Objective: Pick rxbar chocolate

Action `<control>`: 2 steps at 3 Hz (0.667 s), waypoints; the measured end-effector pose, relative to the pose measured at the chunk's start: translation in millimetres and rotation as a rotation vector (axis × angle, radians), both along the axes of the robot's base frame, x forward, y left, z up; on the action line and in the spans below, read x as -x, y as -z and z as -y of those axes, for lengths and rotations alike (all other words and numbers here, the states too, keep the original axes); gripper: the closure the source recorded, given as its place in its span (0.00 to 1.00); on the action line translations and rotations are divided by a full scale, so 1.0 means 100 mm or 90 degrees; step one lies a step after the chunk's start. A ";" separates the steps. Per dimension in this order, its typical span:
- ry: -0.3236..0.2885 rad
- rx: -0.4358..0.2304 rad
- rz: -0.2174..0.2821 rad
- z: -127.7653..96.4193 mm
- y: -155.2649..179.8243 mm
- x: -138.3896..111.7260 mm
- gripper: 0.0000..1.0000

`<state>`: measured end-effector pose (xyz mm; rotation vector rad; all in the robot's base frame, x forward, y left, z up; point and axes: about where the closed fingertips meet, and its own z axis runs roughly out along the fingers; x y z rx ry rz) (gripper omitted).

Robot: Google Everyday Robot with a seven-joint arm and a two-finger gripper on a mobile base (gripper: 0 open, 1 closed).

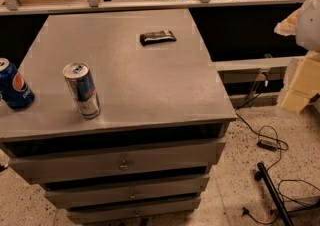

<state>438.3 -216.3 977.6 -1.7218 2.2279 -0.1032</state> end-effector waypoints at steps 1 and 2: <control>-0.001 -0.007 0.007 0.01 -0.02 -0.06 0.00; -0.008 -0.038 0.037 0.04 -0.09 -0.33 0.00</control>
Offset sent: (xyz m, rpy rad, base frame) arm 0.0680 -0.0118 0.0165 0.1267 -0.1056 0.0241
